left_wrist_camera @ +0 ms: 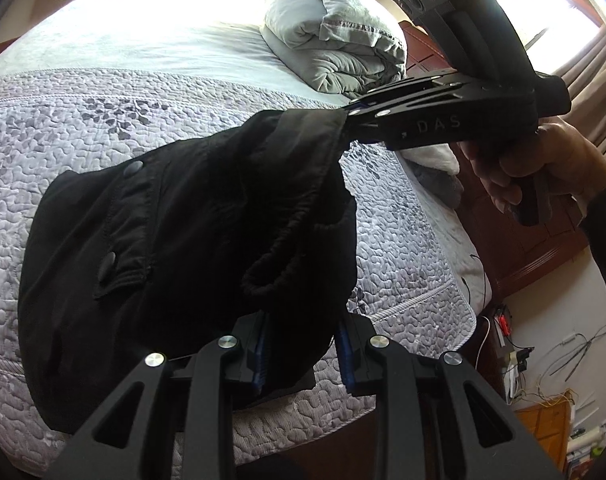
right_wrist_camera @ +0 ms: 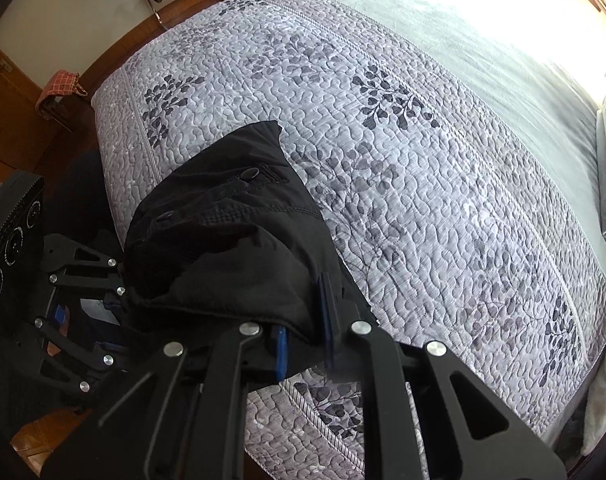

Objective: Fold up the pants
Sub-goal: 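Carry the held waist end with both grippers over onto the leg hems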

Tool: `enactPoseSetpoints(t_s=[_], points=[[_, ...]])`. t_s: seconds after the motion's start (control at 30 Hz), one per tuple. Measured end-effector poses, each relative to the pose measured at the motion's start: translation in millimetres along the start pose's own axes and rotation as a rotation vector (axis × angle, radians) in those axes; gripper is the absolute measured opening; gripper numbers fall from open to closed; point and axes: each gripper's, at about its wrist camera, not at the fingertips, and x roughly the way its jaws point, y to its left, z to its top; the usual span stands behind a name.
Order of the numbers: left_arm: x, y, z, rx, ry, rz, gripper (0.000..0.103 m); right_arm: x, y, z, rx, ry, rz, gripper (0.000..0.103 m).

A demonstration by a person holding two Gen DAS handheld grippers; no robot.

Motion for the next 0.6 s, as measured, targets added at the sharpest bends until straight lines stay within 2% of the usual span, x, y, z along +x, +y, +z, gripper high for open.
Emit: enactPoseSetpoints(t_s=[0.6], points=[[55.7, -1.1, -12.2, -0.005, 0.081, 0.029, 0.027, 42.9, -32.3, -35.1, 0.048, 0.014, 0.048, 0.011]])
